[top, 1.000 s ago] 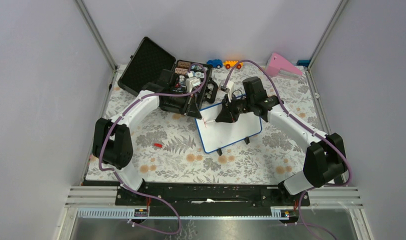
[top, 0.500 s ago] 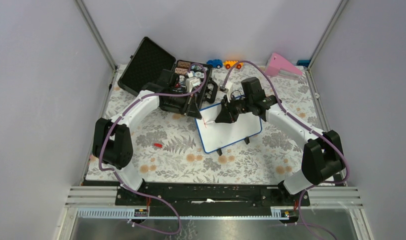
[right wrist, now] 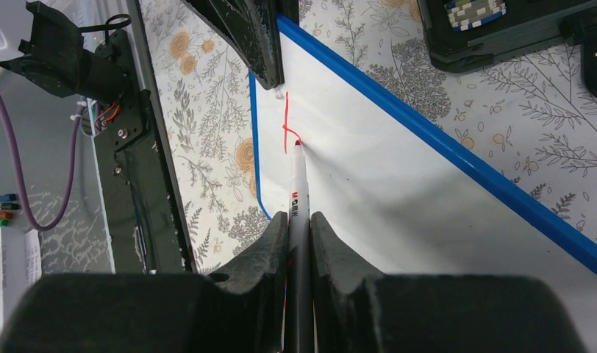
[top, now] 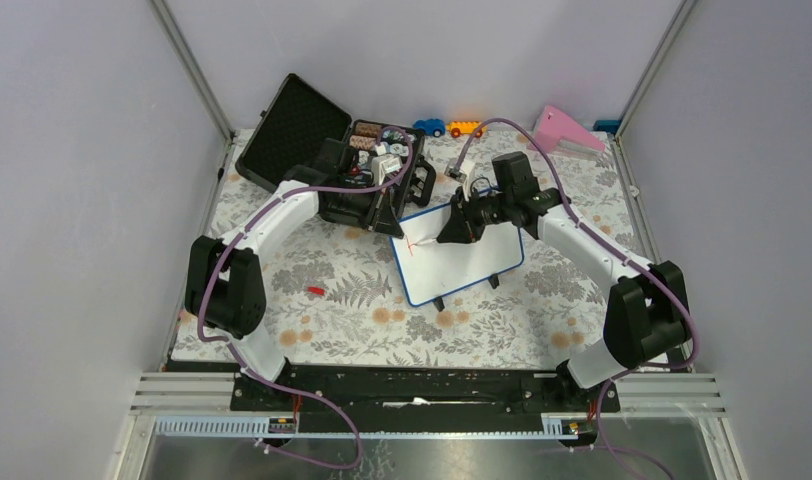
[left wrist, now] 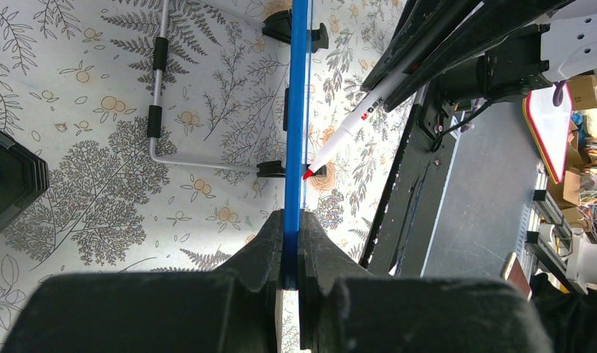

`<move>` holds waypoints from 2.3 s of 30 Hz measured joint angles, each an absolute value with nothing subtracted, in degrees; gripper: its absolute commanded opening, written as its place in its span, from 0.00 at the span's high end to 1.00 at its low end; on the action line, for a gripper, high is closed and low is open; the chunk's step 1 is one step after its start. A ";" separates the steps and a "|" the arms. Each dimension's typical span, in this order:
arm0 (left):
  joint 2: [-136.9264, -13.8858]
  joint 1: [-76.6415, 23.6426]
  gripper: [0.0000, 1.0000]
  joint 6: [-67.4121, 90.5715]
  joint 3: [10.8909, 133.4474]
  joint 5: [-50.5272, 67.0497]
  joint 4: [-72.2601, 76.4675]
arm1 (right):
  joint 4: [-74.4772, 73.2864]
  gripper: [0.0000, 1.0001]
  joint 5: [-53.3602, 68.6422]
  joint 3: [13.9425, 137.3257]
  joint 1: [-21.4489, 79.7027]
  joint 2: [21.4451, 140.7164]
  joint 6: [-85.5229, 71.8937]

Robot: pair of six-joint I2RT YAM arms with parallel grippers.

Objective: Write a sentence on the whiteboard

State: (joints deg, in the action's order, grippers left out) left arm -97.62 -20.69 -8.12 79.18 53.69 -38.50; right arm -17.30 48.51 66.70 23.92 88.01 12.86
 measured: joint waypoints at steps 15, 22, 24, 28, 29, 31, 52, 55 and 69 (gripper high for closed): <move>-97.62 -20.69 1.00 -8.12 79.15 53.74 -38.50 | -17.96 1.00 49.82 69.28 23.81 86.02 12.84; -97.62 -20.69 1.00 -8.12 79.18 53.74 -38.50 | -17.43 1.00 48.90 69.91 23.77 88.01 12.86; -97.62 -20.69 1.00 -8.12 79.18 53.74 -38.50 | -17.39 1.00 48.86 69.91 23.77 88.42 12.84; -97.62 -20.69 1.00 -8.12 79.15 53.71 -38.50 | -17.30 1.00 48.69 69.91 23.77 88.90 12.84; -97.62 -20.69 1.00 -8.12 79.18 53.71 -38.50 | -17.30 1.00 48.71 69.91 23.77 88.99 12.84; -97.62 -20.69 1.00 -8.14 79.15 53.71 -38.50 | -17.30 1.00 48.82 69.91 23.77 89.10 12.84; -97.62 -20.69 1.00 -8.14 79.18 53.69 -38.50 | -18.17 1.00 49.15 65.30 23.75 88.31 14.63; -97.62 -20.69 1.00 -8.12 79.15 53.71 -38.50 | -18.22 1.00 49.10 64.23 23.75 88.01 15.00; -97.62 -20.69 1.00 -8.14 79.15 53.71 -38.52 | -21.37 1.00 51.72 66.06 21.56 86.96 15.40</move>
State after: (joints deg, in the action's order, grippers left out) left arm -97.62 -20.69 -8.14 79.15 53.71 -38.52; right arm -21.37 51.72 66.06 21.56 86.96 15.40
